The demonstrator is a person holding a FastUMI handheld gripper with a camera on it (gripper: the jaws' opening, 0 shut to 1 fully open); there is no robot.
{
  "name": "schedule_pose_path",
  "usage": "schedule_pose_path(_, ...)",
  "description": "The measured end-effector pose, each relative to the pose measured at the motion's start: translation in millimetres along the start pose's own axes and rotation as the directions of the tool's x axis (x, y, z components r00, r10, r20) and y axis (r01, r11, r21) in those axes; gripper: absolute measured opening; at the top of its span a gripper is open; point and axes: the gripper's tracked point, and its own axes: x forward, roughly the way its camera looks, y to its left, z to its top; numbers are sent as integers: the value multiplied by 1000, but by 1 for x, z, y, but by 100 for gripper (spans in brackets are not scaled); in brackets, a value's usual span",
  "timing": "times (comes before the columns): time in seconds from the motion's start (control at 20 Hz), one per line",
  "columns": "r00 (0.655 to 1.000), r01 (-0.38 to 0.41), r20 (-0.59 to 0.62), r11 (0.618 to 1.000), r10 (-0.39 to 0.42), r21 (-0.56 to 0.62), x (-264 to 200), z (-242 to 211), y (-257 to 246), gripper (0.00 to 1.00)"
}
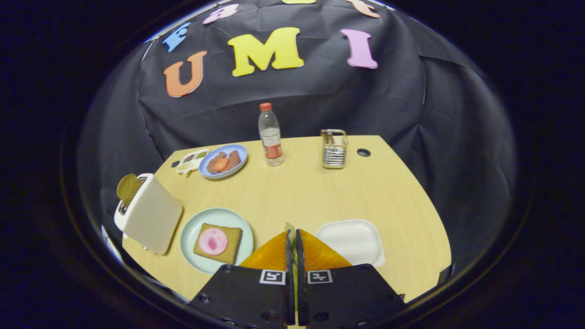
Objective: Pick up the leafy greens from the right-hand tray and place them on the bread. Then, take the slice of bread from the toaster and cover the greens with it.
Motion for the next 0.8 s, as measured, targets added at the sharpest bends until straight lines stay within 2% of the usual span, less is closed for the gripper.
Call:
schedule_pose_path(0.25,998,-52,-23,998,51,-32,3,-5,77,3)
schedule_pose_path(0.45,980,-184,-77,983,184,-4,7,-6,151,3)
schedule_pose_path(0.7,952,-266,-144,962,272,60,38,-11,204,3)
schedule_pose_path(0.8,941,-265,-192,960,278,93,54,-18,212,3)
